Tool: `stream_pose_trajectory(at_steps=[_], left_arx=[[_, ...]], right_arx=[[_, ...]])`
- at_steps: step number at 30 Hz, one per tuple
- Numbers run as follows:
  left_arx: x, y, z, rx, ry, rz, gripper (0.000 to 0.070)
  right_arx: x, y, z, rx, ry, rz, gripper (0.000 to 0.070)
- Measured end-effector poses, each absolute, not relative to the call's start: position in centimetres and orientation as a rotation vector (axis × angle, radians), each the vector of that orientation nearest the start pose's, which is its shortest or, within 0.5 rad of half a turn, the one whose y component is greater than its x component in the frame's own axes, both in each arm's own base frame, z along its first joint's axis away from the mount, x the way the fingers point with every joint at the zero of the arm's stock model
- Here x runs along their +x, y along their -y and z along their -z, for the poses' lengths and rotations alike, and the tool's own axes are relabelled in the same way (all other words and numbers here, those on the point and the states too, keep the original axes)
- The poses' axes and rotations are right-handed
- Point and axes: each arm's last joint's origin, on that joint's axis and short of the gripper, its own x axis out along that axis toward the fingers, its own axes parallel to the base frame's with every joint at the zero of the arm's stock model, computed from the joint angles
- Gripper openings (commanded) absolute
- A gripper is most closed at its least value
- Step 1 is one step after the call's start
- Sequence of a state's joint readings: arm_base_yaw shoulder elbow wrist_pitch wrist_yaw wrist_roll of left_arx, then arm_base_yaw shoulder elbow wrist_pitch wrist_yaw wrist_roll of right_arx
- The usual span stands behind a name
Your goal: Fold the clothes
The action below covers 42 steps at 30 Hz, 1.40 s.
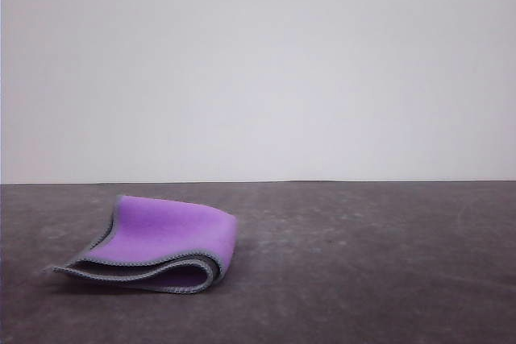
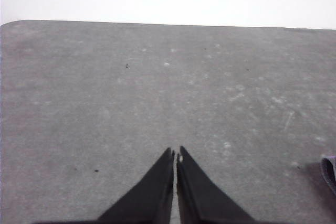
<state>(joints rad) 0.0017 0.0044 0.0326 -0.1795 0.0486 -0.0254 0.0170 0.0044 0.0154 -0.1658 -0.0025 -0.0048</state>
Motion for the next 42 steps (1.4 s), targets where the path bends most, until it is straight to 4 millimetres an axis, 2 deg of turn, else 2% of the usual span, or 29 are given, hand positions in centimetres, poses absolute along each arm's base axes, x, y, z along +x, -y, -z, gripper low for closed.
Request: stream_pose_trajectory(at_steps=[42], left_arx=[[9.48,0.12,-15.70,-0.029,-0.152,0.045,0.0000]], right_arx=[[9.58,-0.17,-15.25,-0.006,-0.154,-0.020,0.0015]])
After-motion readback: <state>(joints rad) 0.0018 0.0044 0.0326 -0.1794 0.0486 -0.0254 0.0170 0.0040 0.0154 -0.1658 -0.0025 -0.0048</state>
